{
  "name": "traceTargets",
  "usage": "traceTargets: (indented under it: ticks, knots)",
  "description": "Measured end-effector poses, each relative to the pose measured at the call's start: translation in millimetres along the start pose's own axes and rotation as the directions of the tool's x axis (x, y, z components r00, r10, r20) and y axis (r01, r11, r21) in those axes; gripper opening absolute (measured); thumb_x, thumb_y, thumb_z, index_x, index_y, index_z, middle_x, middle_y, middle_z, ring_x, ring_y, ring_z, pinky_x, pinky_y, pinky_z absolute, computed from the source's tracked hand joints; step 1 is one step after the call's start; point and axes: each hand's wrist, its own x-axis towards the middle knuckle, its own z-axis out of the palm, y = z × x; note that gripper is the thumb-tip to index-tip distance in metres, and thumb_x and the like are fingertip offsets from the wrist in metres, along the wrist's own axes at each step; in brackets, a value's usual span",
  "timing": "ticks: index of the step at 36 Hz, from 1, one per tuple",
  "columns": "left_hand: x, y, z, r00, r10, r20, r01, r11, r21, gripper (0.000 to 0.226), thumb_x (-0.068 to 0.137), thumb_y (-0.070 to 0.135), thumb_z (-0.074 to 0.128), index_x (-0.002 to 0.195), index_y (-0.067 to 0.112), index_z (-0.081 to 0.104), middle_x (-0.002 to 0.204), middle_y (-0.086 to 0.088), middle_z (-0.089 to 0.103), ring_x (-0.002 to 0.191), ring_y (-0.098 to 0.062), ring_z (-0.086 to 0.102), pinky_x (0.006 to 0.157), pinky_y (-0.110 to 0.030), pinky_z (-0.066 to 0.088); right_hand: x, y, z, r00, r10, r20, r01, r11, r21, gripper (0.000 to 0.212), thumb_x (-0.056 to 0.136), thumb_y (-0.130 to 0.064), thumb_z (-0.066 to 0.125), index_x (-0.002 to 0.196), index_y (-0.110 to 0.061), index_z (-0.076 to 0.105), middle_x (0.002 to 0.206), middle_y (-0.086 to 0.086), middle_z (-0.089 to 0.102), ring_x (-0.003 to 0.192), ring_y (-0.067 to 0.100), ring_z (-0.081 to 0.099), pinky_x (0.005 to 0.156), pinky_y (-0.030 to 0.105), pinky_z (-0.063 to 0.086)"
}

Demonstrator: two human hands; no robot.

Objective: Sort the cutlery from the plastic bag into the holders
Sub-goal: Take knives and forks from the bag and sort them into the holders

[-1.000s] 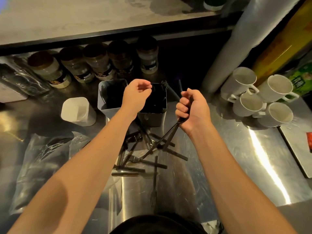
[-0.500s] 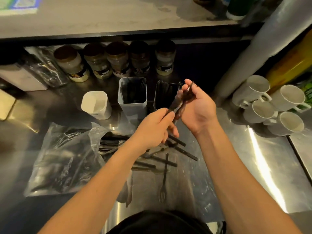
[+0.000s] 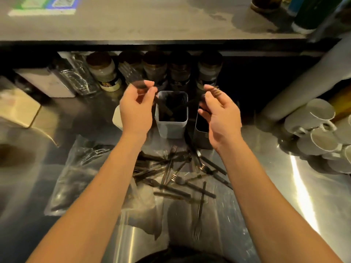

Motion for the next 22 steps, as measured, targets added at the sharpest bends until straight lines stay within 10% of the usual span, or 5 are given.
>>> traceTargets:
  ticks: [4,8,15,22]
  knots:
    - [26.6,-27.7,12.2,0.989,0.027,0.145,-0.054,0.981,0.186,0.012,0.094,0.019,0.067,0.098,0.030,0.065,0.096,0.003,0.072,0.090,-0.012,0.068,0.086,-0.037,0.057,24.3,16.3,22.7,0.980,-0.181,0.079,0.197,0.900,-0.388,0.019,0.097,-0.018,0.063,0.111,-0.025,0.074,0.095,-0.011,0.071,0.091,0.005,0.066,0.083,0.029,0.057]
    - [34.8,-56.8,19.5,0.907,-0.175,0.384,-0.076,0.827,0.557,0.038,0.090,0.017,0.070,0.127,0.019,0.061,0.120,0.002,0.065,0.111,-0.014,0.059,0.097,-0.028,0.048,40.5,36.8,33.1,0.974,0.042,0.220,0.159,0.565,-0.810,0.049,0.092,-0.027,0.070,0.139,-0.018,0.057,0.132,0.004,0.059,0.120,0.019,0.058,0.100,0.031,0.048]
    - [-1.4,-44.2,-6.3,0.935,-0.069,0.347,-0.184,0.742,0.645,0.028,0.092,0.025,0.067,0.119,0.023,0.061,0.116,0.003,0.054,0.118,-0.024,0.045,0.100,-0.040,0.042,13.2,38.6,32.3,0.953,-0.062,0.296,0.275,0.589,-0.760,0.023,0.097,-0.023,0.063,0.120,-0.023,0.064,0.119,-0.003,0.057,0.094,0.002,0.054,0.074,0.009,0.039]
    - [-84.2,-41.5,-77.7,0.967,-0.160,0.199,-0.136,0.337,0.932,0.058,0.078,0.034,0.079,0.127,0.024,0.049,0.125,-0.009,0.041,0.115,-0.033,0.040,0.092,-0.045,0.041,-32.5,59.6,39.5,0.894,0.101,0.436,0.299,0.588,-0.751,0.012,0.099,-0.022,0.059,0.106,-0.023,0.068,0.092,-0.017,0.061,0.085,0.000,0.057,0.072,0.017,0.044]
